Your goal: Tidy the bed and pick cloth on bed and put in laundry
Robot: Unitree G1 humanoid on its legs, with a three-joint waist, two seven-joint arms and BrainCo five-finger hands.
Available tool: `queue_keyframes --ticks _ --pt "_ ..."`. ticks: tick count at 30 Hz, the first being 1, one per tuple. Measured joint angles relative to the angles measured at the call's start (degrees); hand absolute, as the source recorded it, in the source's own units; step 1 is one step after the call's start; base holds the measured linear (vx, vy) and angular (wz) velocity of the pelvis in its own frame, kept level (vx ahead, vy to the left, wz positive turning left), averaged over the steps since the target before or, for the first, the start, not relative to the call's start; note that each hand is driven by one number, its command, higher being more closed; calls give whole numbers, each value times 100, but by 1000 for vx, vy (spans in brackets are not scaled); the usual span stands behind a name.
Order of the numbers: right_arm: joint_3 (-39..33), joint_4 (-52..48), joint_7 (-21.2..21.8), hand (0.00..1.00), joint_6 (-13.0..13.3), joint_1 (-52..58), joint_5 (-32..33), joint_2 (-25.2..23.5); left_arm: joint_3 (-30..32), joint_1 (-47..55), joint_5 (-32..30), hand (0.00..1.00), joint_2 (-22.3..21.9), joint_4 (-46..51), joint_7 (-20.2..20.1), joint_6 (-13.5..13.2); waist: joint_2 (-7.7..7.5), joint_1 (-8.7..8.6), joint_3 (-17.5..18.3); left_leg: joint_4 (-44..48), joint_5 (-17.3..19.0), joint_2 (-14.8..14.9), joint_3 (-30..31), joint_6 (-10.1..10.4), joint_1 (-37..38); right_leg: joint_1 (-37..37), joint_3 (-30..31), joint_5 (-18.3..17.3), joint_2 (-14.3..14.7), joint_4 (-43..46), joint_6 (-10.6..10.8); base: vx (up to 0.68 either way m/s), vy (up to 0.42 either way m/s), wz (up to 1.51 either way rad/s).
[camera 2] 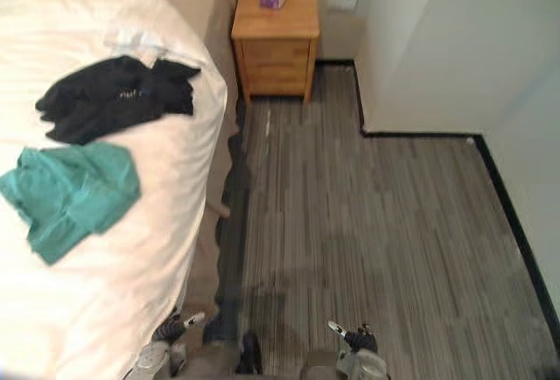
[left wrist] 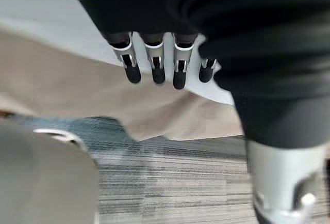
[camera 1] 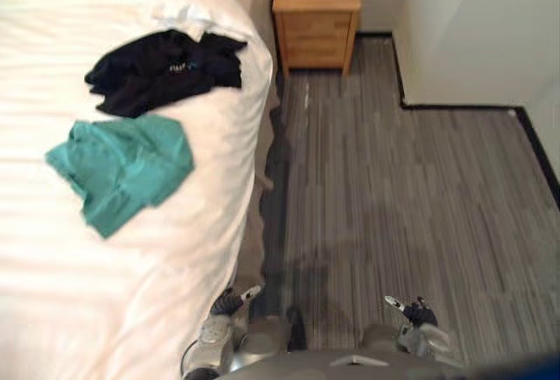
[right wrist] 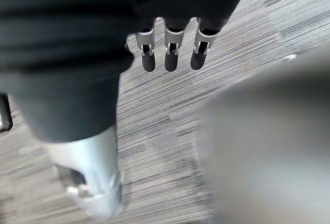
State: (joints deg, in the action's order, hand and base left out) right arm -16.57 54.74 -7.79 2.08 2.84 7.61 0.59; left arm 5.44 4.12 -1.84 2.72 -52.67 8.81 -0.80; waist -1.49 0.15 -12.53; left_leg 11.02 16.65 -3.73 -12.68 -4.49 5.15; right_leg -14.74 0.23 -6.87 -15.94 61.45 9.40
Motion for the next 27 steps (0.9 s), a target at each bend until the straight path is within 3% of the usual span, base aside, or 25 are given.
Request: queue_keyframes --ticks 3,5,6,7,8,9,11,12,13,15,16,17,18,19,20,21,23,25,26,27 --pt "6 -107 -10 0 24 -112 0 43 -116 -150 1 0 -104 -67 34 37 201 -57 -118 -184 -17 416 231 26 648 -543 -992 -668 326 -311 -601 560 -130 53" --pt "33 -207 -15 0 87 -149 4 65 -130 -156 6 0 -194 -81 38 30 338 -87 -134 -95 -69 718 371 106 863 -844 -1333 -759 673 -1522 -675 534 -216 44" --pt "45 -208 -17 0 93 -196 1 59 -165 -189 4 0 -205 -91 40 25 339 -157 -134 -98 -68 838 472 107 950 -983 -1327 -559 869 -2542 -674 578 -272 61" --pt "86 -191 -19 0 87 -219 2 59 -228 -193 1 0 -179 -92 39 16 309 -199 -133 -120 -47 889 569 166 1025 -993 -1256 -144 994 -3526 -719 651 -345 80" --pt "113 -137 10 0 86 -256 31 87 -242 -169 -8 0 -162 -139 30 -30 309 -275 -153 -142 -33 1006 723 607 1149 -811 -1239 929 1148 -4504 -1213 690 -315 41" --pt "2 -44 -9 0 79 -473 -1 175 -199 -181 -14 0 -270 -182 -10 -129 585 -185 -223 -79 -81 1252 725 845 1062 -669 -1379 976 1383 -4655 -1336 763 -354 27" --pt "-251 157 -15 0 43 -560 -2 175 153 -60 -14 0 -251 -215 -158 -332 467 -115 -374 -773 -109 1096 750 849 1253 -632 -1382 434 1111 -3946 -1485 508 -259 26" --pt "-312 153 -12 0 33 -493 36 162 326 13 57 0 -275 -181 -166 -365 463 -113 -378 -946 -282 1072 728 858 1309 -556 -1423 295 1049 -3730 -1505 423 -259 63" --pt "-256 41 -6 0 46 -377 -3 191 535 141 44 0 -276 -62 -164 -445 533 -124 -383 -878 -1284 1089 720 883 1326 -368 -1686 66 991 -3332 -1521 383 -261 43" --pt "1 -62 40 0 70 -178 -5 144 681 455 -13 0 -145 34 -234 -458 425 -28 -172 398 -1227 1164 525 952 1030 198 -1899 -496 999 -3596 -1310 473 -280 7" --pt "129 -128 94 0 77 -151 -6 91 846 591 -12 0 -169 56 -249 -417 452 -22 -172 1761 -1344 1341 593 943 566 651 -1889 -744 1191 -3953 -1296 482 -160 -35" --pt "163 -282 101 0 96 -110 -21 117 891 756 -10 0 -246 81 -255 -377 644 0 -214 3106 -2035 1561 782 978 -8 989 -1785 -788 1384 -4206 -1361 459 -113 -54" --pt "215 -325 96 0 87 -91 -21 149 879 849 3 0 -309 90 -260 -355 697 70 -227 3807 -2477 1663 898 1017 -357 1129 -1677 -809 1503 -4320 -1398 410 -4 -89" --pt "255 -312 79 0 76 -79 -21 192 876 936 63 0 -399 184 -272 -339 817 201 -243 4923 -2175 1730 974 1006 -927 1359 -1456 -881 1625 -4433 -1448 453 17 -95" --pt "280 -306 76 0 64 -72 -20 163 866 974 71 0 -394 210 -282 -324 800 285 -261 5397 -1802 1706 956 989 -1264 1588 -1280 -919 1637 -4548 -1440 565 17 -111" --pt "358 -308 77 0 61 -52 -20 141 870 1032 97 0 -383 215 -337 -298 722 390 -300 5539 -1381 1644 855 959 -1552 1947 -1060 -917 1572 -4804 -1435 482 14 -90" --pt "403 -314 79 0 60 -23 -21 70 817 1245 127 0 -355 251 -382 -287 590 433 -311 5178 -860 1518 732 917 -1974 2439 -853 -949 1395 -5163 -1319 492 57 -75" --pt "382 -312 80 0 50 -26 -20 -1 805 1372 139 0 -399 339 -420 -282 508 488 -293 4260 -548 1331 565 891 -2282 2737 -717 -983 1183 -5315 -1235 498 123 -54" --pt "384 -312 80 0 42 -11 -21 -22 787 1464 214 0 -399 382 -508 -279 444 588 -270 3136 -521 1083 487 862 -2349 2877 -715 -1047 975 -5319 -1117 512 184 -42" --pt "415 -355 80 0 41 29 -21 -20 651 1661 273 0 -420 403 -661 -241 482 596 -209 1551 -939 851 559 737 -2293 2996 -718 -1167 889 -5281 -898 529 207 -39"
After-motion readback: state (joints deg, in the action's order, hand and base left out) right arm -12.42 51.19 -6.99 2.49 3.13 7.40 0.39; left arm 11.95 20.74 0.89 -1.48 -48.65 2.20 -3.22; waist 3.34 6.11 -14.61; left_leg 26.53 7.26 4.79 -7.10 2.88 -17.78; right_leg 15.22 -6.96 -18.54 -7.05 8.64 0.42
